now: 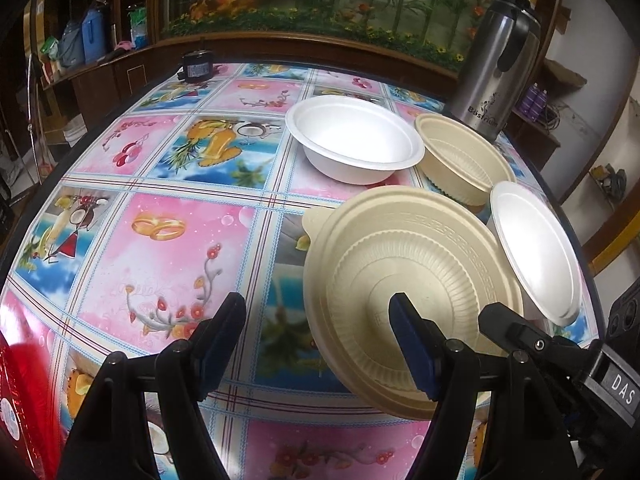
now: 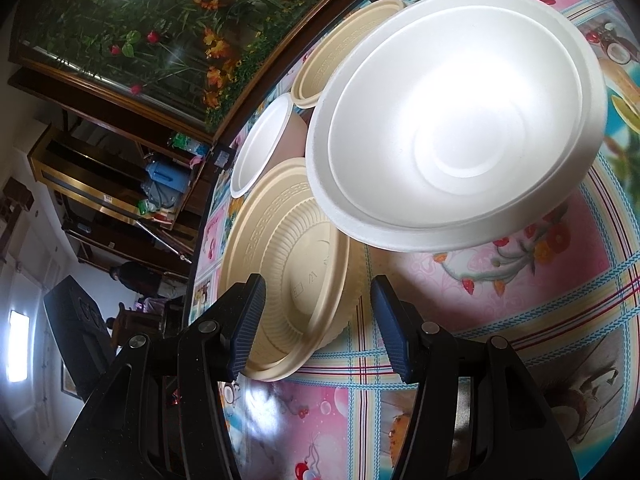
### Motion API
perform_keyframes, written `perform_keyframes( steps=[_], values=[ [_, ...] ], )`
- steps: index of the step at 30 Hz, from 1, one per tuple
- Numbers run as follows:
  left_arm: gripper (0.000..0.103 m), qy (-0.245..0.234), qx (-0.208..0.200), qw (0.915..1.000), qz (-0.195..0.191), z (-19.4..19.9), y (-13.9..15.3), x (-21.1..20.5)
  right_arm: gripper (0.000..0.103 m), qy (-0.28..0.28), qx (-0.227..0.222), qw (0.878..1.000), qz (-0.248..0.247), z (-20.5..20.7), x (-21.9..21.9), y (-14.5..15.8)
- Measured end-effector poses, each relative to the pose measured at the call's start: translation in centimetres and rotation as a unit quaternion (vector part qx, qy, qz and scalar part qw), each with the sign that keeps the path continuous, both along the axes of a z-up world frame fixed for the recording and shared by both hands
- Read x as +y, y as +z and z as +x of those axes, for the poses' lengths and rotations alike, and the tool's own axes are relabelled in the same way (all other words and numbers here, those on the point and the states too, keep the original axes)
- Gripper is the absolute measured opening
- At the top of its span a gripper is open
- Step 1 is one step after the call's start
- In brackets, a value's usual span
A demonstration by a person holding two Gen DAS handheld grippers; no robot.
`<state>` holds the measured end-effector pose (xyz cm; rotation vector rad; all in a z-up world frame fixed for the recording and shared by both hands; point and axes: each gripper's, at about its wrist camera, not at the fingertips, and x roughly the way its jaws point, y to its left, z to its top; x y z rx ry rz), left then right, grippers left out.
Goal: Organize plates and bowls
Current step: 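Close the left gripper on the tan ribbed bowl rim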
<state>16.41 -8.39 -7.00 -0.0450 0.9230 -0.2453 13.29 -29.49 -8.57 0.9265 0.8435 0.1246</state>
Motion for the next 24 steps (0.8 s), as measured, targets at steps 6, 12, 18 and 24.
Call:
perform_keyframes(
  steps=[6, 12, 18, 24],
  values=[
    [0.074, -0.001, 0.003, 1.0, -0.001, 0.2, -0.3, 0.0, 0.056, -0.001, 0.004, 1.0, 0.0, 0.2, 0.0, -0.1],
    [0.074, -0.001, 0.007, 1.0, 0.0, 0.2, -0.5, -0.1, 0.056, -0.002, 0.004, 1.0, -0.003, 0.3, 0.0, 0.0],
    [0.074, 0.002, 0.011, 0.9999, 0.002, 0.3, -0.8, -0.1, 0.056, -0.003, 0.004, 1.0, -0.003, 0.4, -0.1, 0.0],
    [0.074, 0.002, 0.014, 0.9999, 0.006, 0.3, -1.1, -0.1, 0.056, -0.006, 0.003, 1.0, -0.005, 0.4, 0.0, 0.0]
  ],
)
